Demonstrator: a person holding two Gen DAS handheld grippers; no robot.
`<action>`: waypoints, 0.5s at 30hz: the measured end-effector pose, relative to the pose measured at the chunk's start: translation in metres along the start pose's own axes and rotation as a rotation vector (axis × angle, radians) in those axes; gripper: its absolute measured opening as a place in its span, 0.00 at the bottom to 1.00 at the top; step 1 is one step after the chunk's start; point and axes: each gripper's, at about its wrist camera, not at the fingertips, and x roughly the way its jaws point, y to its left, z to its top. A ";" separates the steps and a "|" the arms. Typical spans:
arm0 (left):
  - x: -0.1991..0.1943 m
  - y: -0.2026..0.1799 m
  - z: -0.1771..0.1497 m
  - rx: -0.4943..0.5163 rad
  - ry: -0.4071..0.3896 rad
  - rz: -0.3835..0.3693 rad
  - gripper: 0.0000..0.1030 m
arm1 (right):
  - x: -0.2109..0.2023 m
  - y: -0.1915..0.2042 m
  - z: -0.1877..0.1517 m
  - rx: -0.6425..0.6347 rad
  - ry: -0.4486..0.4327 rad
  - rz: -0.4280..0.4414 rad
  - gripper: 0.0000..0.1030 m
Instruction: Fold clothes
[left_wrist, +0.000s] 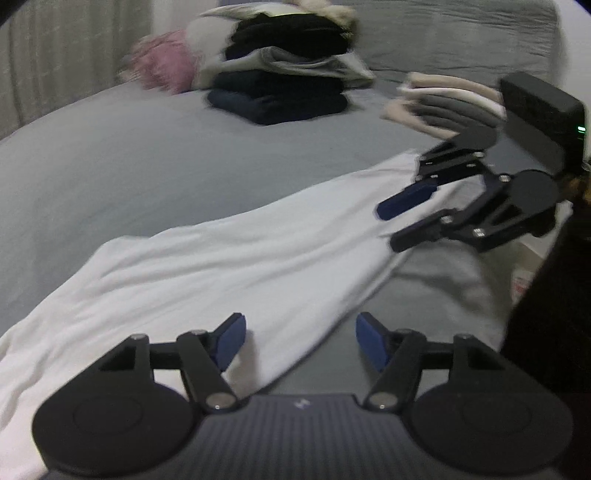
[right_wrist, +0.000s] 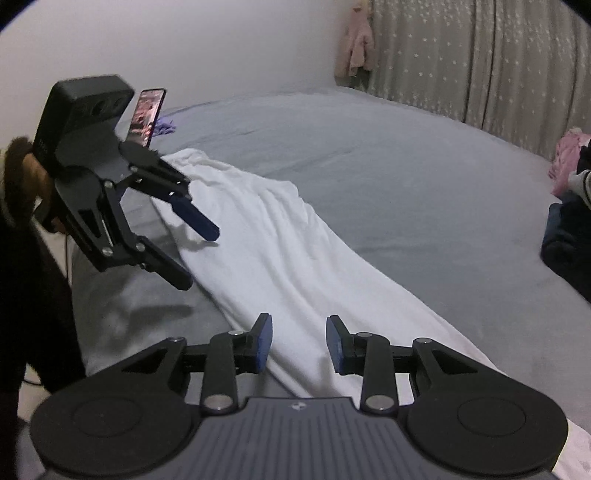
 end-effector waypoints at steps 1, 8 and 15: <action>0.004 -0.005 0.002 0.016 -0.002 -0.011 0.54 | -0.001 0.000 -0.002 -0.009 0.001 0.004 0.24; 0.029 -0.016 0.014 0.040 0.007 -0.039 0.39 | 0.000 0.005 -0.008 -0.074 0.022 0.012 0.19; 0.038 -0.013 0.022 0.025 0.016 -0.062 0.18 | 0.014 0.006 -0.011 -0.118 0.055 -0.002 0.07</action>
